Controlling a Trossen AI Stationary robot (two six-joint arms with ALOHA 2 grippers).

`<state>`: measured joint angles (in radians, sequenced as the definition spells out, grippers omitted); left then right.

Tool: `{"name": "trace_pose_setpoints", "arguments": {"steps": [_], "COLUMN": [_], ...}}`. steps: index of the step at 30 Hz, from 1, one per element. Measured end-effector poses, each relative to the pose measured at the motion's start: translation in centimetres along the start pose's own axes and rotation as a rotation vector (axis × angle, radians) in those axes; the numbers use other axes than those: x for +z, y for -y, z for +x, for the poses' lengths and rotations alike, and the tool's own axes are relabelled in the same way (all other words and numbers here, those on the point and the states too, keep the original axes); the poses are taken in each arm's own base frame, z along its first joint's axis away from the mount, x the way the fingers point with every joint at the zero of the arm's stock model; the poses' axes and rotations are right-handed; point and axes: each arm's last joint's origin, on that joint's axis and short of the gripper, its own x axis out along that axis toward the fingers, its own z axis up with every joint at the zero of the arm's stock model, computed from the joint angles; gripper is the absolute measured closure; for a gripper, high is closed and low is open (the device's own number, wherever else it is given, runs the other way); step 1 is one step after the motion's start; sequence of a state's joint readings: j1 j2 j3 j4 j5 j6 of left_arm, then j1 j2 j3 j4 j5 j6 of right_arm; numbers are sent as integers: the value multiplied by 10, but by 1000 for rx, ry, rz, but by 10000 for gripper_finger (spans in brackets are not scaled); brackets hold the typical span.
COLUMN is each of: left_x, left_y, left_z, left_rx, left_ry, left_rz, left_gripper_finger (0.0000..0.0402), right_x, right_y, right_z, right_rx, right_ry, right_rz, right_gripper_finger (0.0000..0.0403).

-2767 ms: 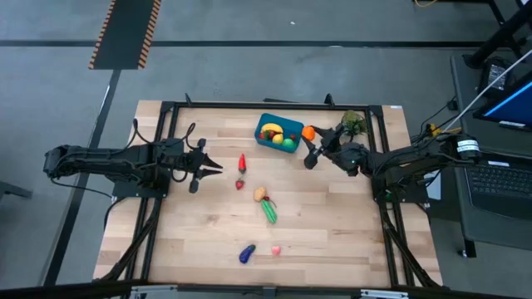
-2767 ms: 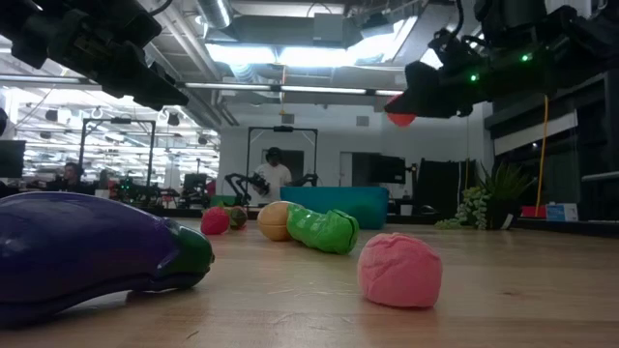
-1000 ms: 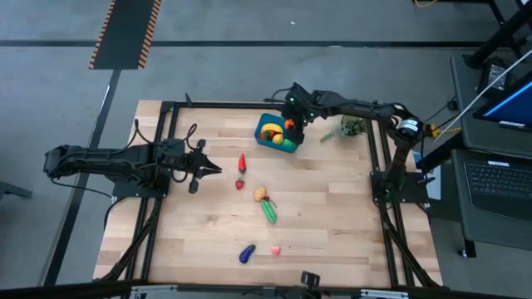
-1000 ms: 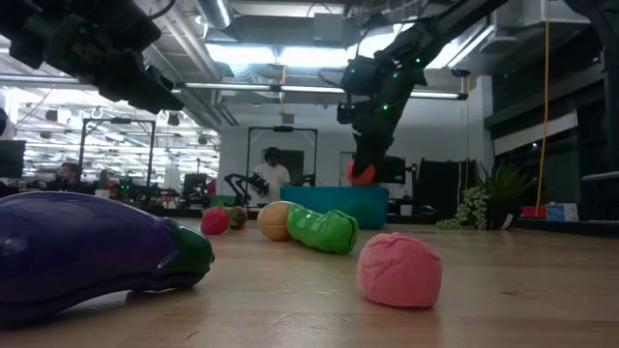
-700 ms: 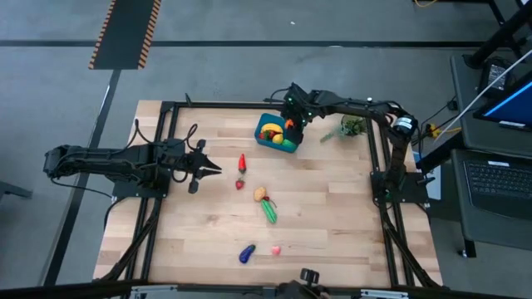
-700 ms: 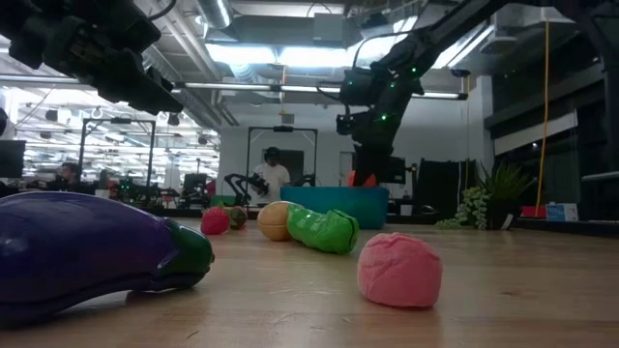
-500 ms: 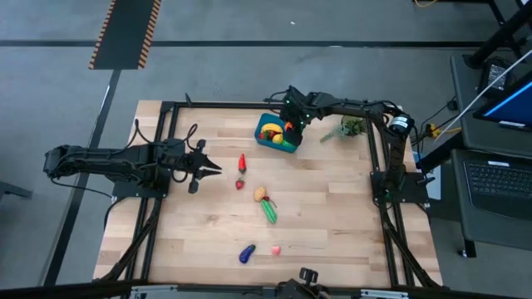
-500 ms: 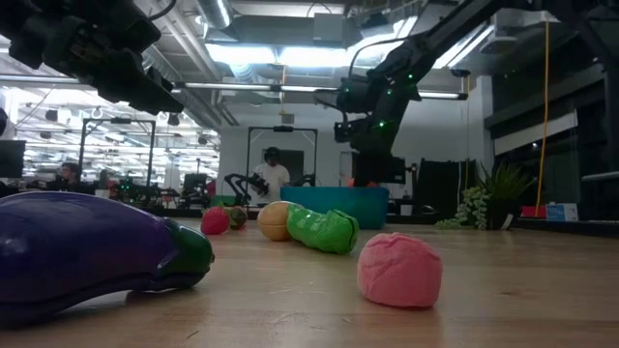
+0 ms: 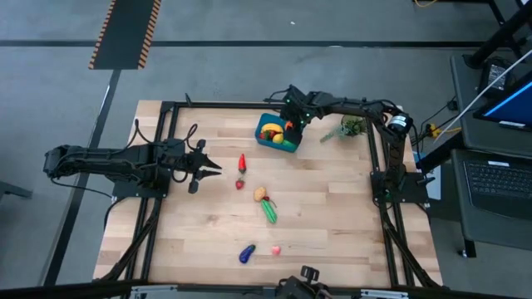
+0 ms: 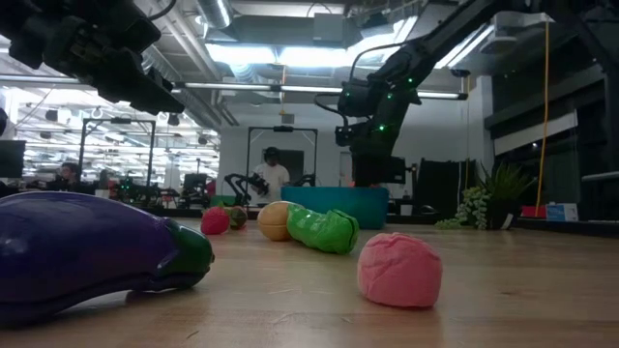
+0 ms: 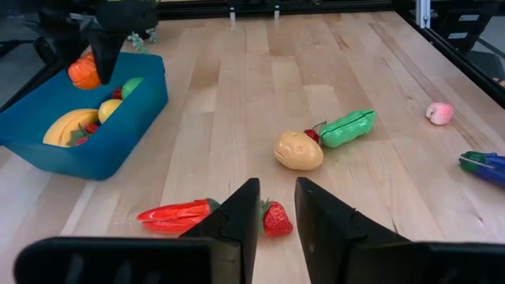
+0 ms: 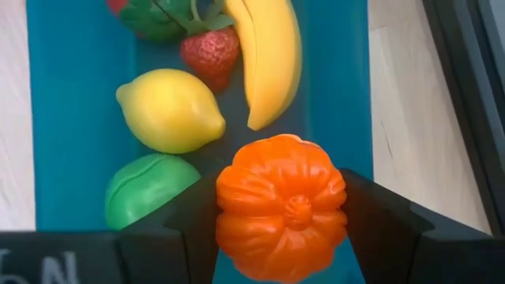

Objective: Pick and placing Produce into tupperware
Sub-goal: Put the tangerine into the blue bin, then put the red strawberry into the blue bin

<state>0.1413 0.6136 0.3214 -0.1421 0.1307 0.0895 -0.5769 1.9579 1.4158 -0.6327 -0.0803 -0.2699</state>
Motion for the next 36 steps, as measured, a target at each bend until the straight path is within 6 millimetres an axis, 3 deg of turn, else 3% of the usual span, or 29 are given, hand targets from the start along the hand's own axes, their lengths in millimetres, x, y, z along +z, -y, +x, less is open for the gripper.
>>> {"name": "trace_pose_setpoints", "arguments": {"steps": [19,25,36], "left_x": [0,0,0], "left_y": [0,0,0], "left_z": [0,0,0], "left_rx": [0,0,0], "left_ry": [-1,0,0], "left_rz": [0,0,0], "left_gripper_finger": [351,360,373], "right_x": [-2,-2,-2], "right_y": [-2,-2,-3], "right_z": [0,0,0], "right_rx": [8,7,9], "right_ry": [-25,-23,-29], "right_rz": [26,33,53], "right_gripper_finger": [181,146,197]}}
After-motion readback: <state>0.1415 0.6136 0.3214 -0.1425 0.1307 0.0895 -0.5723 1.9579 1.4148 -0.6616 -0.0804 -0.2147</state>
